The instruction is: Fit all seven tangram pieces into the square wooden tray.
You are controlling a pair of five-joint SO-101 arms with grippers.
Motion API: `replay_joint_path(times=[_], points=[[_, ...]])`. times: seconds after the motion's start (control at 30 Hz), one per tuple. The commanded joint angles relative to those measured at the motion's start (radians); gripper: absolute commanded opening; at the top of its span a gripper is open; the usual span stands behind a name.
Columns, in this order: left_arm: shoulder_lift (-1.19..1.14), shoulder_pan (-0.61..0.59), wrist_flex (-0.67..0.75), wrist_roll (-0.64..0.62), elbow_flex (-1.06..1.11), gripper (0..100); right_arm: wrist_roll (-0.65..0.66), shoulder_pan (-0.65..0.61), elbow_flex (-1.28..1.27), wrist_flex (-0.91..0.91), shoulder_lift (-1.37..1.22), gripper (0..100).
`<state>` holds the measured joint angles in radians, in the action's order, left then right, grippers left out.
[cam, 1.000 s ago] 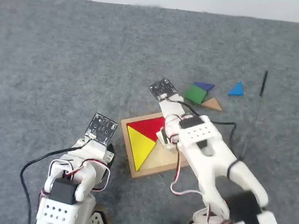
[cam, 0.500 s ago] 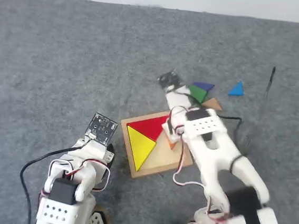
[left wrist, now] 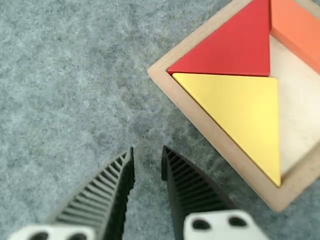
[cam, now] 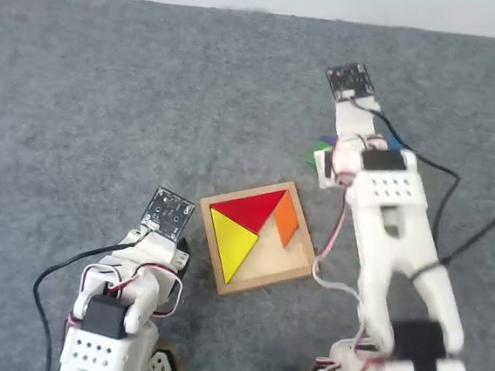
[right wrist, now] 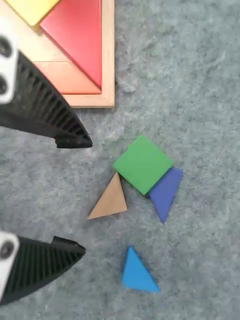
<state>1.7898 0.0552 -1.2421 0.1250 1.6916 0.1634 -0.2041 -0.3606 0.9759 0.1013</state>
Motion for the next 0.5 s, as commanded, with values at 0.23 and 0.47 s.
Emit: replay_joint_path(times=[0.23, 0.47], points=[[0.002, 0.002, -0.005, -0.006, -0.007, 9, 0.035, 0.058, 0.427, 0.101, -0.407, 29.5], [0.002, 0.002, -0.005, -0.006, -0.007, 9, -0.110, 0.108, 0.516, 0.127, -0.572, 29.2]])
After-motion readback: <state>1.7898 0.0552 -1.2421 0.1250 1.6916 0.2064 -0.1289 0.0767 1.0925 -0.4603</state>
